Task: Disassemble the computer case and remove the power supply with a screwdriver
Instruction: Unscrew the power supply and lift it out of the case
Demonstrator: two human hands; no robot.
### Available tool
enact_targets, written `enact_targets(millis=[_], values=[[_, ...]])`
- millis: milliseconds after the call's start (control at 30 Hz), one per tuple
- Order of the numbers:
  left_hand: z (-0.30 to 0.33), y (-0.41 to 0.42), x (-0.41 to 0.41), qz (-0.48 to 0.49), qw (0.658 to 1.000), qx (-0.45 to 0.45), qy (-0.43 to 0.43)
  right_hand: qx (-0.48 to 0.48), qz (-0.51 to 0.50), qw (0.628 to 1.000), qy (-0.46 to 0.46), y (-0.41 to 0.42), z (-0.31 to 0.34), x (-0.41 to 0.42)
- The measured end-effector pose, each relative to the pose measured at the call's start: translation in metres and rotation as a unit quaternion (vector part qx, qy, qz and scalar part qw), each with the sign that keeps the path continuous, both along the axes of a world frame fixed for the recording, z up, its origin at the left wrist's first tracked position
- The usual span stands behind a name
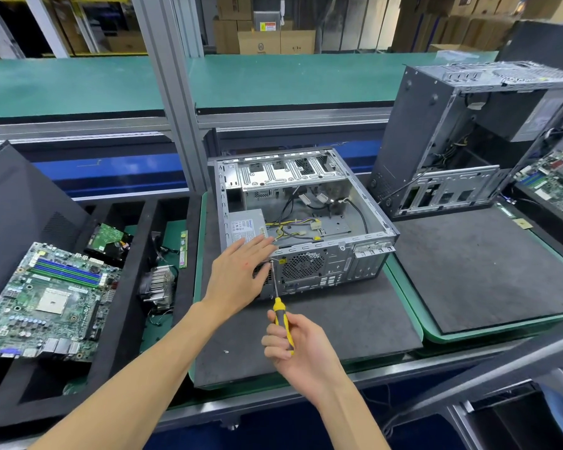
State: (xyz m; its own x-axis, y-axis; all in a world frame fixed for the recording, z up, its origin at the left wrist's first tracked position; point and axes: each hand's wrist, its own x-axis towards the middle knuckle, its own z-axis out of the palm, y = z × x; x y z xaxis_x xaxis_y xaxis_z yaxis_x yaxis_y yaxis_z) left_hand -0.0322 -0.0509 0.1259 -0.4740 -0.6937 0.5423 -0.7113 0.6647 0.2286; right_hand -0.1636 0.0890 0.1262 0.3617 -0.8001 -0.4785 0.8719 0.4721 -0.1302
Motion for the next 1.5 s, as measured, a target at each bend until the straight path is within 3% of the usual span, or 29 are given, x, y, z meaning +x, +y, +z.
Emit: enact_targets(millis=[267,500,667,967,1200,1500], values=[[0.0019,0.0019,0.0000,-0.001,1.000,0.011,-0.006,-0.022,0.015,0.998,0.058,0.0008,0.0049,0.0019],[0.0029,0.0022,-0.0002,-0.003,1.000,0.017,-0.007,-0.014,0.000,1.000,0.011,0.0011,0.0027,-0.0015],[0.0012,0.0018,0.0001,-0.001,1.000,0.021,-0.006,-0.020,0.004,0.997,0.068,0.0002,0.0020,-0.0008],[0.0007,0.0006,0.0007,-0.002,1.000,0.026,-0.008,-0.007,-0.019,1.000,-0.012,0.0027,0.0013,-0.0045],[0.0010,0.0008,0.0007,-0.002,1.000,0.024,-0.014,0.000,0.010,0.998,0.063,-0.0019,0.0045,0.0006],[0.0008,0.0005,0.0012,-0.005,0.999,0.029,-0.016,-0.011,0.009,1.000,0.028,0.0033,0.0071,-0.0006]])
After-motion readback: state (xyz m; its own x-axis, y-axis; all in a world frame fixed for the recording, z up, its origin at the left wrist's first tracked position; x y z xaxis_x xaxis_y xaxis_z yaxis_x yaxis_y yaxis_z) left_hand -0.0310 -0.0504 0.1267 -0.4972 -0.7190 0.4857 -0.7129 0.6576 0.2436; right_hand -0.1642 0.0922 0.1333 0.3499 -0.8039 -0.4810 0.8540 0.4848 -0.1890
